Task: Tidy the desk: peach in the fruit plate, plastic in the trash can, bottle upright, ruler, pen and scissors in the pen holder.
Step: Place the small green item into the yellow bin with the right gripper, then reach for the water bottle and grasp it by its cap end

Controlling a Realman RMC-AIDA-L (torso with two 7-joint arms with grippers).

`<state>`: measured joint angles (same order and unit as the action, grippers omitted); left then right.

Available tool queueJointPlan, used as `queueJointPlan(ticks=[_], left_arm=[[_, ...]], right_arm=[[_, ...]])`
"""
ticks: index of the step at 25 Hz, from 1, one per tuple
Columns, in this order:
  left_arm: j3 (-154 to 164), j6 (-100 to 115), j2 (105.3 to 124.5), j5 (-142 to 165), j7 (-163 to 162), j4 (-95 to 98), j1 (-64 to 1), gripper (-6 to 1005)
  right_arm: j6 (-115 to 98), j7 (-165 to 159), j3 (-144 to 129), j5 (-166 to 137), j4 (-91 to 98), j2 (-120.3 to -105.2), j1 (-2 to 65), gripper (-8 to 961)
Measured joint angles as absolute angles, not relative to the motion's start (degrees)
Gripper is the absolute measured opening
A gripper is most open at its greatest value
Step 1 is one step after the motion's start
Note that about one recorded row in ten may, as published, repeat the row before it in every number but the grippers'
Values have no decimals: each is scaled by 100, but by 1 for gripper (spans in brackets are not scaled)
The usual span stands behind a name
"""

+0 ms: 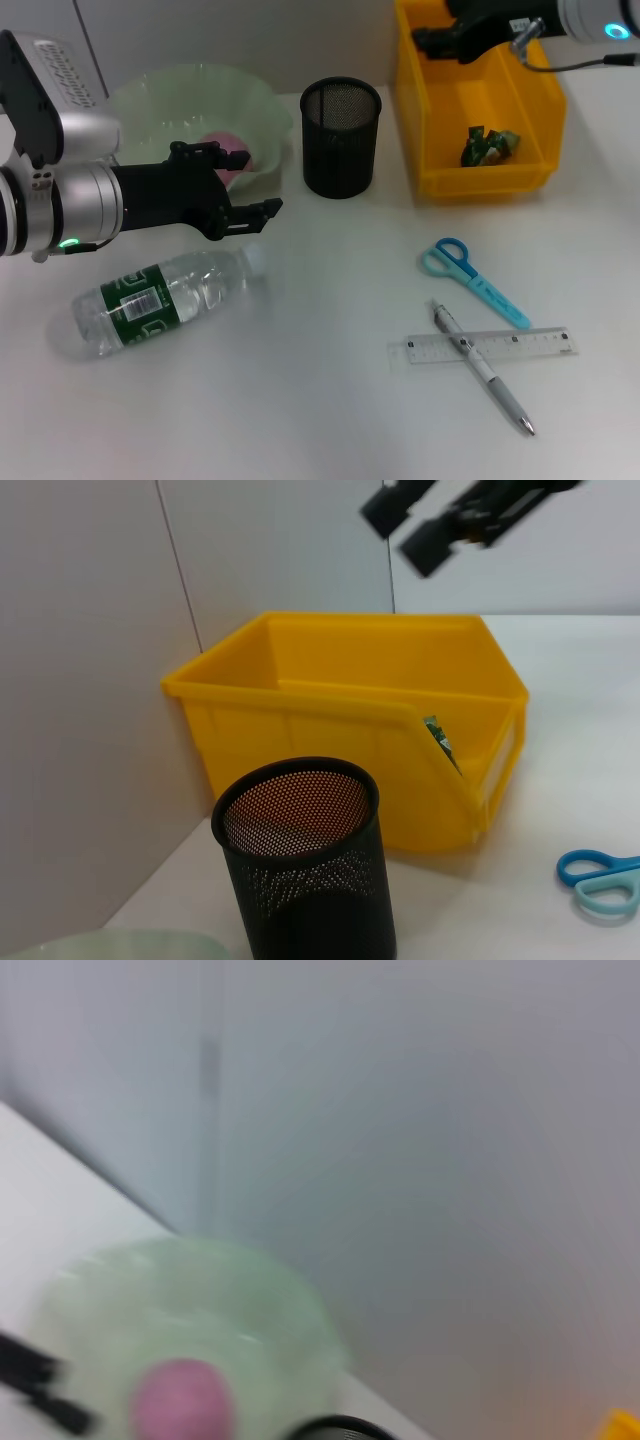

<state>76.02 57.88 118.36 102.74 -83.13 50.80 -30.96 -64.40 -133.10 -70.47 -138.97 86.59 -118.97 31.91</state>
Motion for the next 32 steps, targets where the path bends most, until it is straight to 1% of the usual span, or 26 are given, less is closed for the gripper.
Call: queueJointPlan(ticks=[2,8,16,17,18,19,23,29,32], left_arm=[[7599,5784,11833,10274,-8333,5096,-3095,709],[7592,5783,11838,10251,-8340,5226,-3009,709],[7522,5761,11848,10223,-8341,5230,-2996,709],[7519,5738,11849,10222,-8341,5230,-2996,709],[7518,5691,11852,10217,-8341,5230,-2988,709],[7518,5691,11852,10217,-8341,5230,-2988,708],[7515,5560,11864,10203,-8335,5230,-2971,708],[7559,5533,11856,10215,-8415,5229,-2983,708],[7568,5620,11818,10459,-8745,5300,-3004,708]], right_arm=[[-6743,-12898,-6913,-13286,8741,-11895,3060,519],[-7646,-11988,-6312,-12287,8238,-11892,2960,521],[-8815,-11374,-5342,-12121,8035,-11888,2857,521],[-8999,-11271,-5126,-12007,8029,-11878,2827,521],[-9397,-10993,-4682,-11654,7951,-11829,2755,521],[-9397,-10993,-4682,-11654,7951,-11829,2755,521],[-10122,-10207,-3914,-10968,7481,-11686,2526,521],[-10373,-9368,-3699,-10792,7091,-11673,2290,521],[-10388,-9209,-3608,-10784,6879,-11623,2228,521]])
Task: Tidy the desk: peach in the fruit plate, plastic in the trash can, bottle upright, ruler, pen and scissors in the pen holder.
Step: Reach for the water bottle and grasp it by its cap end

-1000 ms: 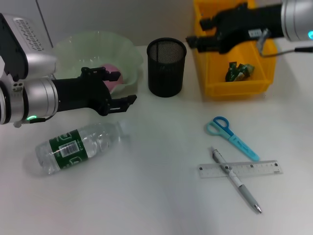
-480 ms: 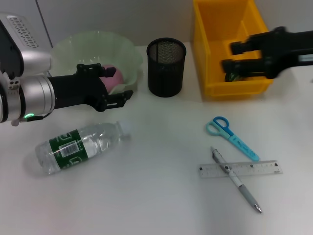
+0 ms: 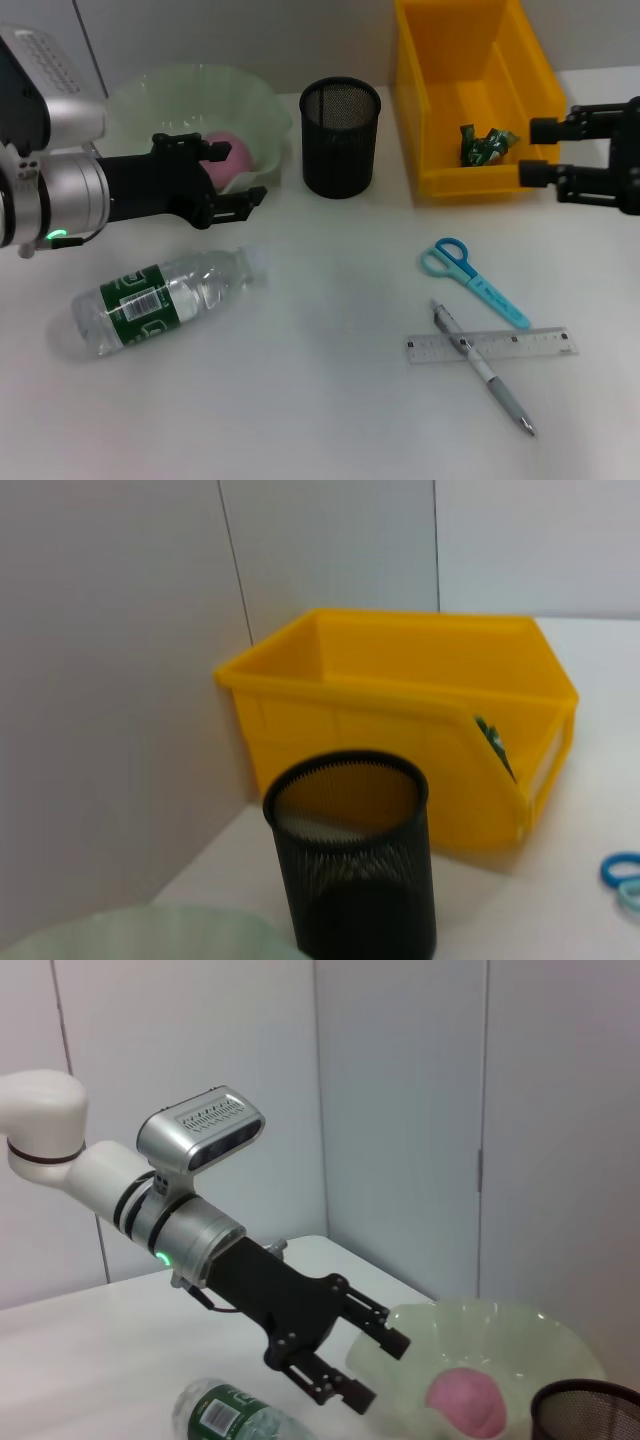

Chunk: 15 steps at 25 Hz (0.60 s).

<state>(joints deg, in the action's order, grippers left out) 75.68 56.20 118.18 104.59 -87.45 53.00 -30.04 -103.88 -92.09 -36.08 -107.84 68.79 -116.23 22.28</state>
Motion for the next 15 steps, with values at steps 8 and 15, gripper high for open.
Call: queueJointPlan(ticks=[8,15], left_arm=[[7594,6433,11831,12186,-10314,6515,-2963,708],[7996,7053,11847,13372,-11443,6852,-3306,707]], right_arm=[[-10355,-9230,-3383,-10778,6489,-11426,2371,520],[-10330,-9282,-3359,-10798,6373,-11336,2528,520]])
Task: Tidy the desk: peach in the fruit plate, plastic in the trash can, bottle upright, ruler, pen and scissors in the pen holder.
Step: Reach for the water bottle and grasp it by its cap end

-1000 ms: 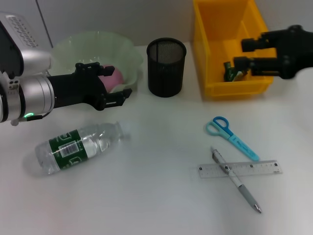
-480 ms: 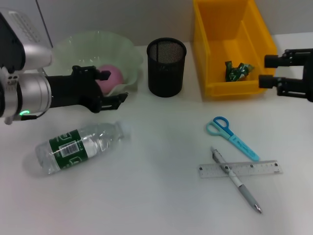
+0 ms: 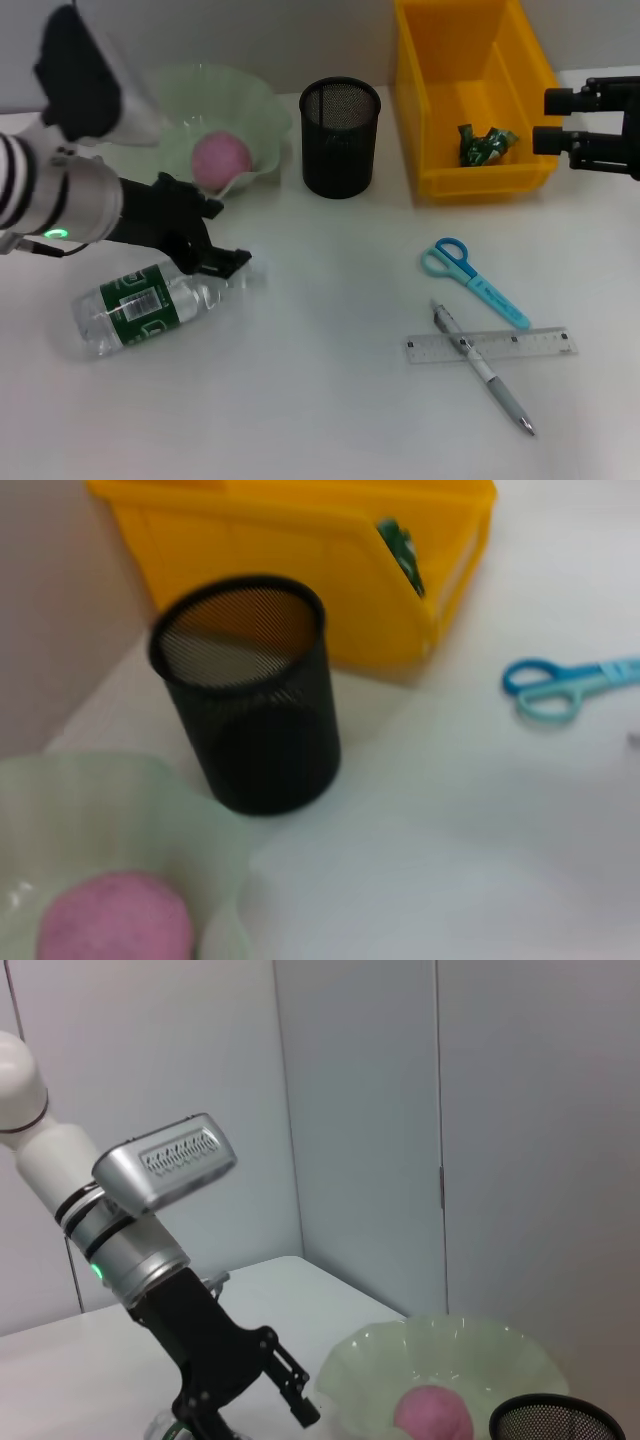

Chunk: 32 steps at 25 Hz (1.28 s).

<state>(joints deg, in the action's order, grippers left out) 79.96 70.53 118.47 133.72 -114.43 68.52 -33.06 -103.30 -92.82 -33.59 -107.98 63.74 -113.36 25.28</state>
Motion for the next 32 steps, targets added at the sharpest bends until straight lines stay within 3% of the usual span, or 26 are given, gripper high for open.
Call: queueJointPlan(ticks=[16,32], left_arm=[[8752,6922,11908,14133,-12294,6719,-3743,707],[9186,6709,11909,14377,-12712,6351,-4169,706]], right_arm=[[-10178,-9269,-3358,-10837,6003,-11204,2656,520],[-10105,-9252,-3368,-10912,5932,-11179,2700,520]])
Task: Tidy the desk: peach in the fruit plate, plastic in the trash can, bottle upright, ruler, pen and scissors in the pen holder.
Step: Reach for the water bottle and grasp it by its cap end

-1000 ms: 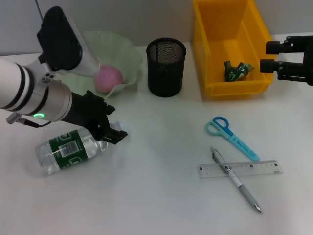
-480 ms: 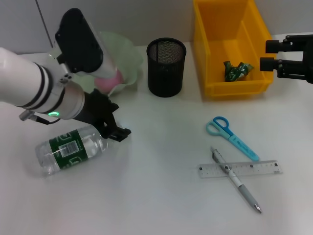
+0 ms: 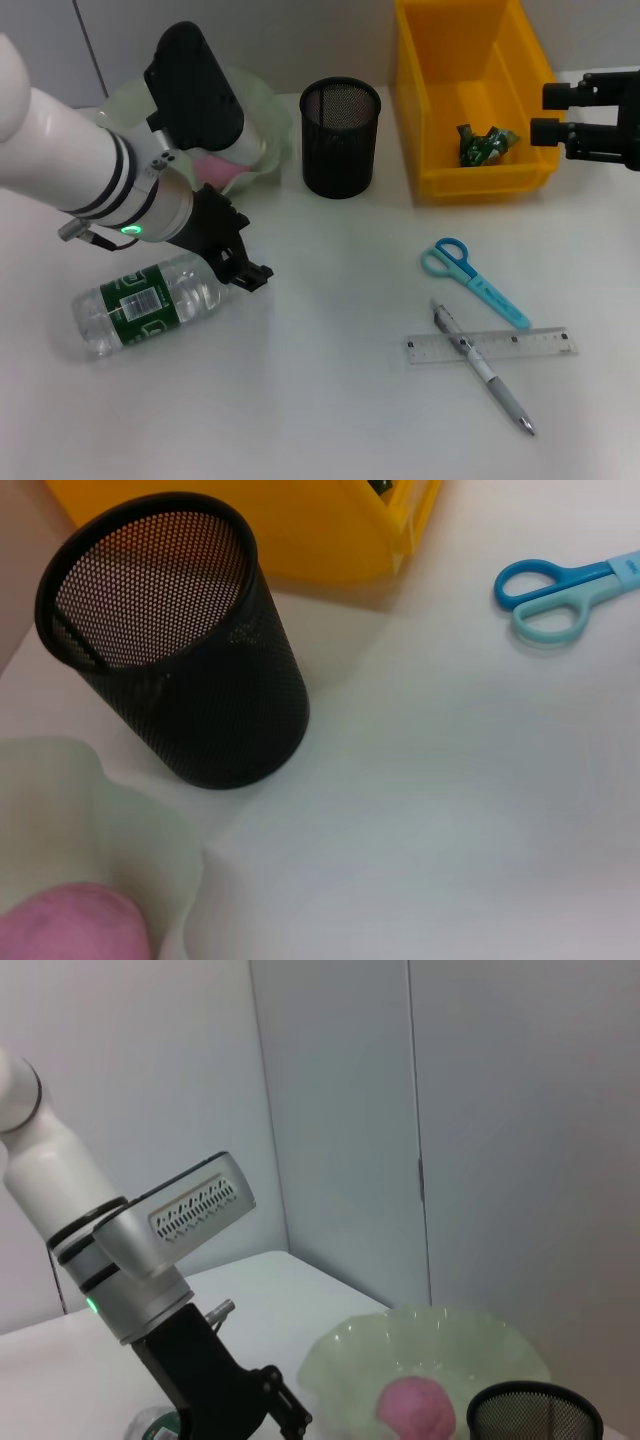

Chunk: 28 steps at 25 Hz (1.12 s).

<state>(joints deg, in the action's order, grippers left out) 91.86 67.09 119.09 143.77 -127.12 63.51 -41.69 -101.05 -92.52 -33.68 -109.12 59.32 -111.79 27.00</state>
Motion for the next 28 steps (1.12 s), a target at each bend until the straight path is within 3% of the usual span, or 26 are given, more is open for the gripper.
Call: queueJointPlan(ticks=[28], left_arm=[[9696,7250,11918,15173,-13522,5987,-5063,705]], right_arm=[[-9913,-9161,-3412,-10953,5526,-11050,2724,519]])
